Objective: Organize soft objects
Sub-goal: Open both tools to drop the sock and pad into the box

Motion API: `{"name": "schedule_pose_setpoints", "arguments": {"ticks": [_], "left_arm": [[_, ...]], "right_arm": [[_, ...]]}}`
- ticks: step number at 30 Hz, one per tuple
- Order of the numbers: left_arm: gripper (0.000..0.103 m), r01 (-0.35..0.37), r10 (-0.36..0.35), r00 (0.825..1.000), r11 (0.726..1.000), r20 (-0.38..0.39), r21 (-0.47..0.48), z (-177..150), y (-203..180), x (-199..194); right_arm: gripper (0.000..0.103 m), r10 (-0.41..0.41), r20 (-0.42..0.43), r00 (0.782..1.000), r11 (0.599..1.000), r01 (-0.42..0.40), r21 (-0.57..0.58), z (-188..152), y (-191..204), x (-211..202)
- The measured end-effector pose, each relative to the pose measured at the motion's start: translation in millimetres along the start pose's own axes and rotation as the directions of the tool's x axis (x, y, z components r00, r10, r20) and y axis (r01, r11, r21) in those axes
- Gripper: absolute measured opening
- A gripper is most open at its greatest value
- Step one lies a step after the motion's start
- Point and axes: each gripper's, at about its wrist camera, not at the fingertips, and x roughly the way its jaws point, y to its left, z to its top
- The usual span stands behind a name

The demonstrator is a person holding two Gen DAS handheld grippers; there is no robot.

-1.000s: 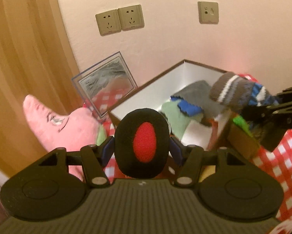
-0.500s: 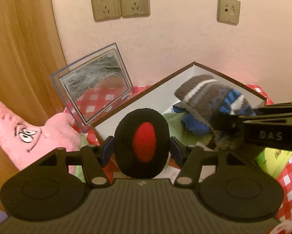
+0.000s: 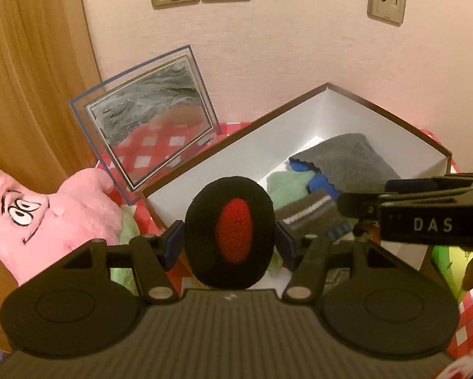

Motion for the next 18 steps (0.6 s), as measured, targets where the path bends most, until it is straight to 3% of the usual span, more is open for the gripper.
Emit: {"name": "schedule_pose_setpoints", "arguments": {"ticks": [7, 11, 18], "left_arm": [[0.060, -0.005, 0.005, 1.000, 1.000, 0.002, -0.004, 3.3, 0.5, 5.6], [0.073, -0.014, 0.014, 1.000, 0.999, 0.011, -0.029, 7.3, 2.3, 7.1], [0.075, -0.007, 0.008, 0.999, 0.999, 0.033, -0.040, 11.5, 2.2, -4.1]], "right_arm": [[0.069, -0.049, -0.004, 0.999, 0.999, 0.049, 0.016, -2.6, -12.8, -4.2], [0.069, -0.076, -0.005, 0.997, 0.997, 0.076, 0.006, -6.4, -18.6, -9.2], [0.071, -0.073, 0.005, 0.997, 0.997, 0.073, -0.023, -11.2, -18.6, -23.3]]}}
